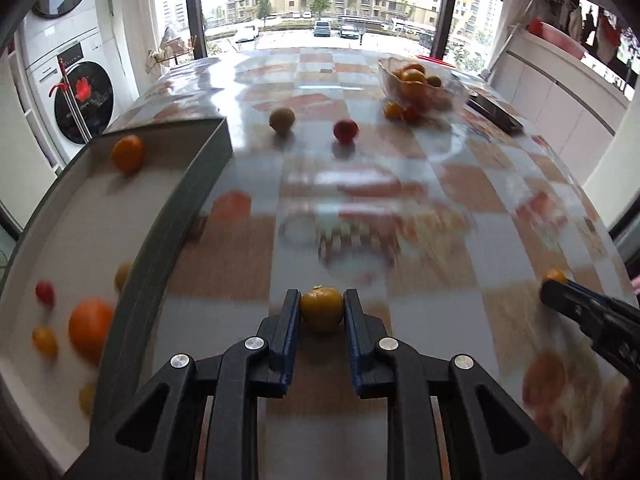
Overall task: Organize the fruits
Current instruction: 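Grasp a small orange fruit with the right tool while the left grasps a yellow fruit, then carry both held fruits over the white tray, then open the right tool to drop its fruit while the left drops the yellow fruit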
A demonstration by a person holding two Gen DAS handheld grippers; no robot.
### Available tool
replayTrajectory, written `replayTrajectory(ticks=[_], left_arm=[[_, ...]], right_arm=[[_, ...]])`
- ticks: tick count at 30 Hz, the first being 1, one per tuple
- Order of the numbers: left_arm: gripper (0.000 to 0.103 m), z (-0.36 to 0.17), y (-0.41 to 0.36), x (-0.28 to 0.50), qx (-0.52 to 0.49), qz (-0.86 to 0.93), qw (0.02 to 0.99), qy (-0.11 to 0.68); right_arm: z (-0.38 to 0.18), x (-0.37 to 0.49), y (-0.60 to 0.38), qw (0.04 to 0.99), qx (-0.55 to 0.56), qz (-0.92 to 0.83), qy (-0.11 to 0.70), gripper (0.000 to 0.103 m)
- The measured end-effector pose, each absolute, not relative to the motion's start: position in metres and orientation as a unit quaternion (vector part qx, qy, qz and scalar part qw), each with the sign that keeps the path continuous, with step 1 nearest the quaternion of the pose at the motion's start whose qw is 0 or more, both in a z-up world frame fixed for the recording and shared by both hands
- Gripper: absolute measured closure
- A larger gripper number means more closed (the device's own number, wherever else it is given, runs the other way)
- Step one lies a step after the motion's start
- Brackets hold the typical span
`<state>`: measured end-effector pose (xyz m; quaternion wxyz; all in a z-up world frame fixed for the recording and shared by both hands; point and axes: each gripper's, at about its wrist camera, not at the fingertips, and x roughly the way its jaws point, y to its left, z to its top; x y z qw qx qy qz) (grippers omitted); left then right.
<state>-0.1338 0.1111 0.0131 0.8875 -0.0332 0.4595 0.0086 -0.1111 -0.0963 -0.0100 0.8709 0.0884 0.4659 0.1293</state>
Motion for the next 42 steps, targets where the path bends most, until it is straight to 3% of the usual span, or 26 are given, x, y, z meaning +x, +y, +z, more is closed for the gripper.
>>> replayTrajectory(ticks=[15,28,40,42], left_arm=[[0.08,0.068,0.186,-0.179,-0.075,0.049,0.912,0.4],[0.08,0.052,0.277,-0.185,-0.097,0.147,0.895,0.409],[0.08,0.032,0.297,-0.177,-0.118,0.151,0.88,0.434],[0.08,0.031,0.298,-0.178,-0.118,0.153,0.88,0.435]], right_arm=[[0.026,-0.128,-0.025,0.865,0.052,0.194,0.46,0.08],[0.047,-0.11,0.111,0.827,0.003,0.307,0.471,0.08],[0.034,-0.099,0.175,0.793,-0.032,0.346,0.5,0.079],[0.034,-0.098,0.178,0.791,-0.035,0.347,0.503,0.075]])
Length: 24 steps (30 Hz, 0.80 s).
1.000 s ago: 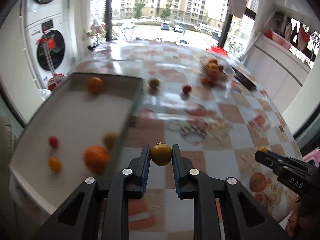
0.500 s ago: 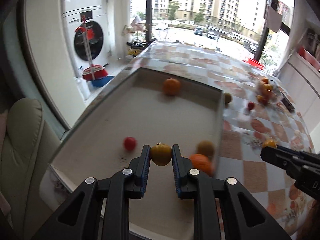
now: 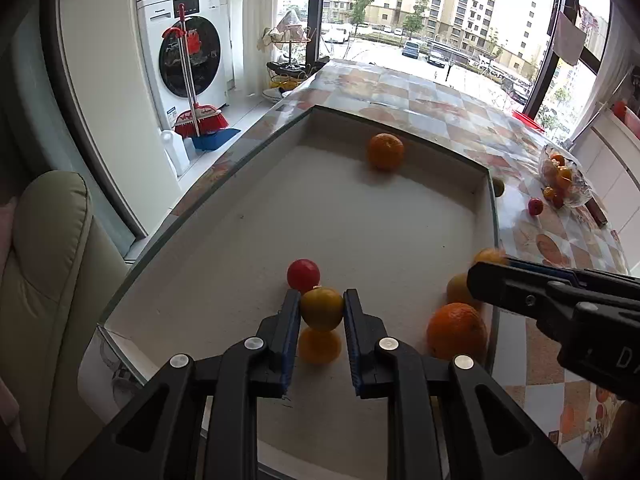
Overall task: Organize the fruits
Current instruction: 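Open the right tool to drop its fruit while the left drops the yellow fruit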
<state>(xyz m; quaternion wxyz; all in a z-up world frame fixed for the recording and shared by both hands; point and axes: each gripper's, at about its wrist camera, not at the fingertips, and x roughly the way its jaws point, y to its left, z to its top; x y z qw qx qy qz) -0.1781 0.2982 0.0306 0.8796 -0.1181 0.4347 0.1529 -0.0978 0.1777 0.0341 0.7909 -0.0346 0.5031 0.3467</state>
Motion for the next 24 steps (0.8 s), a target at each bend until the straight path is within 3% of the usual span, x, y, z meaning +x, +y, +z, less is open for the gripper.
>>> replayTrajectory(ticks=[1,2,4,6,7,8,10,13,16,24], left_arm=[[0.08,0.03,0.299,-0.179,-0.117,0.155,0.88,0.434],[0.08,0.03,0.299,-0.178,-0.114,0.157,0.88,0.434],[0.08,0.028,0.298,-0.177,-0.108,0.16,0.878,0.439],[0.08,0.024,0.298,-0.176,-0.101,0.163,0.874,0.447],[0.074,0.021,0.298,-0.176,-0.097,0.162,0.871,0.453],[0.044,0.021,0.297,-0.176,-0.095,0.163,0.87,0.455],[0.005,0.022,0.296,-0.179,-0.092,0.177,0.872,0.447],[0.005,0.03,0.291,-0.185,-0.085,0.18,0.883,0.426],[0.005,0.034,0.283,-0.184,-0.08,0.165,0.883,0.431],[0.005,0.063,0.232,-0.184,-0.056,0.091,0.912,0.397]], right_arm=[[0.034,-0.098,0.179,0.79,-0.034,0.347,0.505,0.063],[0.034,-0.097,0.179,0.789,-0.033,0.348,0.505,0.043],[0.038,-0.099,0.178,0.795,-0.032,0.346,0.497,0.021],[0.042,-0.1,0.176,0.8,-0.032,0.345,0.489,0.021],[0.043,-0.1,0.176,0.801,-0.032,0.344,0.489,0.021],[0.044,-0.099,0.174,0.801,-0.029,0.343,0.489,0.021],[0.044,-0.098,0.169,0.803,-0.025,0.337,0.491,0.017],[0.043,-0.095,0.154,0.809,-0.017,0.32,0.493,0.015],[0.038,-0.09,0.131,0.821,-0.009,0.292,0.49,0.0],[0.007,-0.068,0.027,0.835,0.055,0.155,0.525,0.0]])
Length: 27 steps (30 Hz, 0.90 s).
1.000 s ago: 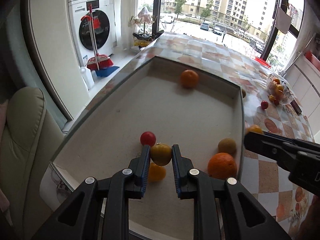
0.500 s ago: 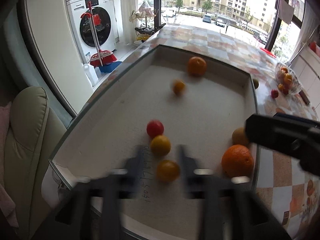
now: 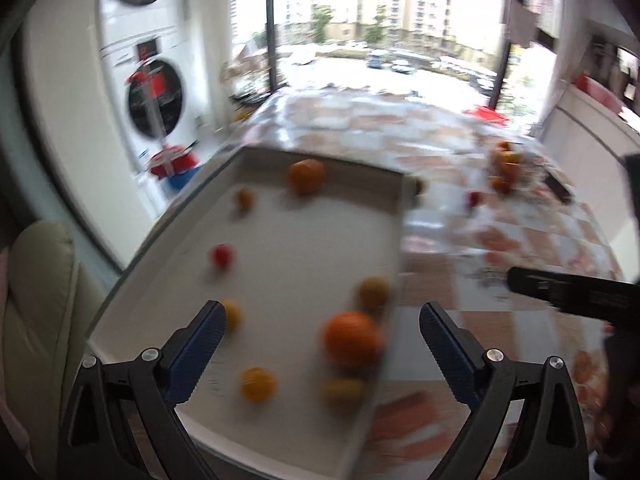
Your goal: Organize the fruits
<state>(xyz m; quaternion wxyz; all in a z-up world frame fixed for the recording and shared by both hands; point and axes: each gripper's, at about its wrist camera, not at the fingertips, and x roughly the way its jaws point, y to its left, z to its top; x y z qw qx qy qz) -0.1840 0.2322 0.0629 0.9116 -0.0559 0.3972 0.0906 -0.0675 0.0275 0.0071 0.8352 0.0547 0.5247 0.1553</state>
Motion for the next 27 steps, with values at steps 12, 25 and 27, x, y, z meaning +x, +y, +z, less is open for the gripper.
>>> replayTrajectory(ticks=[12,25,27], left_arm=[[0.005,0.02,0.1,-0.153,0.074,-0.017,0.895,0.44],[0.0,-0.001,0.108,-0.142,0.001,-0.015,0.898,0.439],[0.0,-0.002,0.109,-0.142,-0.001,-0.015,0.898,0.439]], right_arm=[[-0.02,-0.088,-0.084,0.875,0.009,-0.025,0.482,0.0],[-0.023,-0.097,-0.089,0.89,0.01,-0.019,0.455,0.0],[-0.023,-0.098,-0.09,0.89,0.011,-0.019,0.455,0.0]])
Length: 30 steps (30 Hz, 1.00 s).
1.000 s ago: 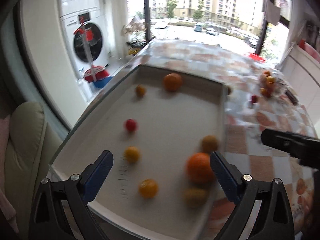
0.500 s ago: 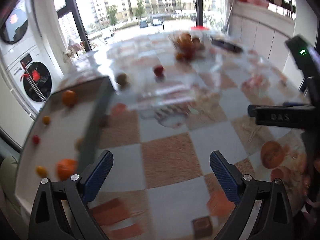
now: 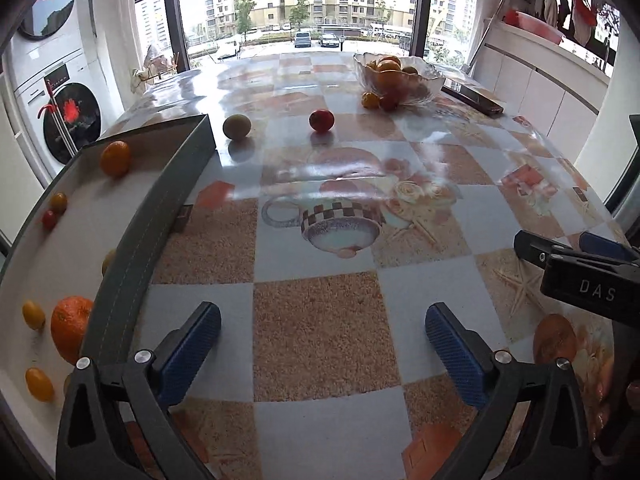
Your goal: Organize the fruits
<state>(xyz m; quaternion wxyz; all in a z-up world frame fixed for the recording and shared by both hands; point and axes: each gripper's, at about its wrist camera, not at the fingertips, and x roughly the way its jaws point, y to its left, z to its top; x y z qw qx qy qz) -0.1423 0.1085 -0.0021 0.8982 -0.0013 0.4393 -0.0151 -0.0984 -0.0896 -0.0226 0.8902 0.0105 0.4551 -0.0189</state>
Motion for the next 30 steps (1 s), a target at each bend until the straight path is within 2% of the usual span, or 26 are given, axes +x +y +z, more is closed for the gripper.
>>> replayTrajectory(ticks=[18,25,30], left_arm=[[0.0,-0.001,0.11,-0.144,-0.002,-0.015,0.898,0.439],[0.0,-0.001,0.111,-0.144,-0.002,-0.015,0.898,0.439],[0.0,-0.001,0.11,-0.144,-0.002,-0.015,0.898,0.439]], right_arm=[[-0.023,-0.095,-0.088,0.887,0.007,-0.018,0.461,0.0],[-0.017,-0.057,-0.082,0.834,0.002,-0.004,0.552,0.0],[-0.014,-0.022,-0.042,0.831,-0.006,0.039,0.555,0.0]])
